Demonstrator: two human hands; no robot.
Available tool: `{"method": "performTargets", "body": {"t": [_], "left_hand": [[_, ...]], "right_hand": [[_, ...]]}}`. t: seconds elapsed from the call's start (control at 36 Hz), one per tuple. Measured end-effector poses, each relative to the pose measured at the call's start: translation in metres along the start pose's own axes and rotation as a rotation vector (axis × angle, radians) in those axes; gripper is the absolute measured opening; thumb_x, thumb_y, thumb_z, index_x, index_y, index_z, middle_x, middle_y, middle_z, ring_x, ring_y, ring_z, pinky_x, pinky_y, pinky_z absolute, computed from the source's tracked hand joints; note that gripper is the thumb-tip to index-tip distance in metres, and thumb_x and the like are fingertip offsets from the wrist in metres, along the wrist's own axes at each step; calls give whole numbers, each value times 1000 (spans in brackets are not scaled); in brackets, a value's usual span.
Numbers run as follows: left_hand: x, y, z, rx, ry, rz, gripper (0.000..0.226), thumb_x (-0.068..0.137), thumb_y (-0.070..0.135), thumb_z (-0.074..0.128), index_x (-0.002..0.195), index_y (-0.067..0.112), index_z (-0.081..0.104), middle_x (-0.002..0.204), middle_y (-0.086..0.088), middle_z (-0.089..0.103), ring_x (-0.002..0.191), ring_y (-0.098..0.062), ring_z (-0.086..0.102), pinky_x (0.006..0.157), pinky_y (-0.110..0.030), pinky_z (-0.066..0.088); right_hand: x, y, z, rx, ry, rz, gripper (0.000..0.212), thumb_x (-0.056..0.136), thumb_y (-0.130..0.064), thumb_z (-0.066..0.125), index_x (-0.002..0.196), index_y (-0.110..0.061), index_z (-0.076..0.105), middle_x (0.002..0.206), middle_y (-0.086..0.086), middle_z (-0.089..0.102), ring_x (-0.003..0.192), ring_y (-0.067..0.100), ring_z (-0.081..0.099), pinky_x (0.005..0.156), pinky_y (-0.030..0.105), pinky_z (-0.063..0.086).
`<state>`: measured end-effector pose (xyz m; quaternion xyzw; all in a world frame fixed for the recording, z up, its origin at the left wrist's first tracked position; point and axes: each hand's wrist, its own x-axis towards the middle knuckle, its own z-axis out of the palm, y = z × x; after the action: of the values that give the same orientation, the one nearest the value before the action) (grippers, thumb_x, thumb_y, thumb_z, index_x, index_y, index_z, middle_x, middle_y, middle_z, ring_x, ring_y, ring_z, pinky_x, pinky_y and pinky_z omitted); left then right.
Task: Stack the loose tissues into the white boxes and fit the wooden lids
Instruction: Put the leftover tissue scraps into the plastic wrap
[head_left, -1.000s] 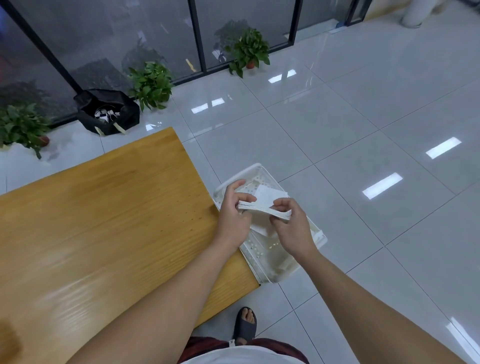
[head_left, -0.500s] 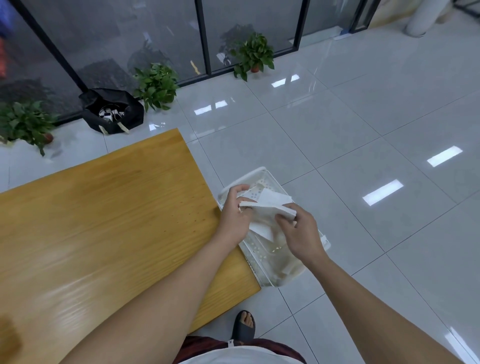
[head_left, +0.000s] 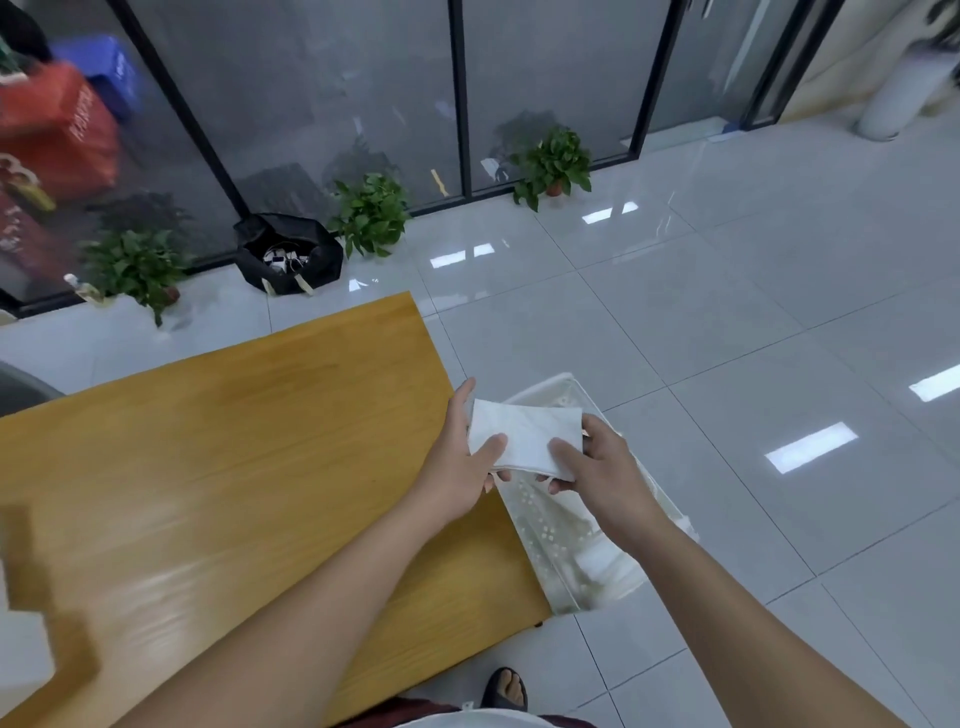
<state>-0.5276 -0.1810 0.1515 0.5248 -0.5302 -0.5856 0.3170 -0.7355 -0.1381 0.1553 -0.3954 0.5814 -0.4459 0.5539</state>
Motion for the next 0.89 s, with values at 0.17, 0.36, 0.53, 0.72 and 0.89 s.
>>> {"method": "performTargets", "body": {"t": [0.17,0.36,0.53,0.72,0.89], "left_hand": [[-35,-4,-58,27,32,51,69,112,26,63,157,62,26,115,4,78,83,-33,79,63,-35,57],[-77,-15,-143,73,161,68,18,112,13,60,121,28,63,118,-3,68,80,-33,78,61,-37,48],[-133,-42,-233,167,349,75,30,113,20,56,127,42,72,75,9,49,65,-15,44,62,-30,39],[-221,-79,-366,166,520,51,32,113,27,59,132,51,69,82,12,45,70,-15,43,65,-26,39],[-297,-125,-484,111,666,-8,30,107,21,68,127,43,73,78,22,40,71,-13,44,67,-25,39]], "right_hand": [[3,-7,34,-104,-66,-98,54,96,-15,77,131,-41,46,114,-12,72,83,30,79,67,35,65],[13,-20,114,-211,-227,-155,20,97,-6,75,102,-18,60,108,1,68,76,37,74,67,40,63],[10,-22,217,-221,-413,-165,28,98,-11,76,120,-27,67,119,-11,70,82,33,80,65,40,64],[-15,-23,377,-304,-605,-185,37,98,-9,76,123,-35,68,119,-16,68,84,31,79,64,37,62],[-44,-9,527,-353,-684,-188,33,99,-6,75,119,-31,66,116,-18,67,81,30,78,66,35,63]]}}
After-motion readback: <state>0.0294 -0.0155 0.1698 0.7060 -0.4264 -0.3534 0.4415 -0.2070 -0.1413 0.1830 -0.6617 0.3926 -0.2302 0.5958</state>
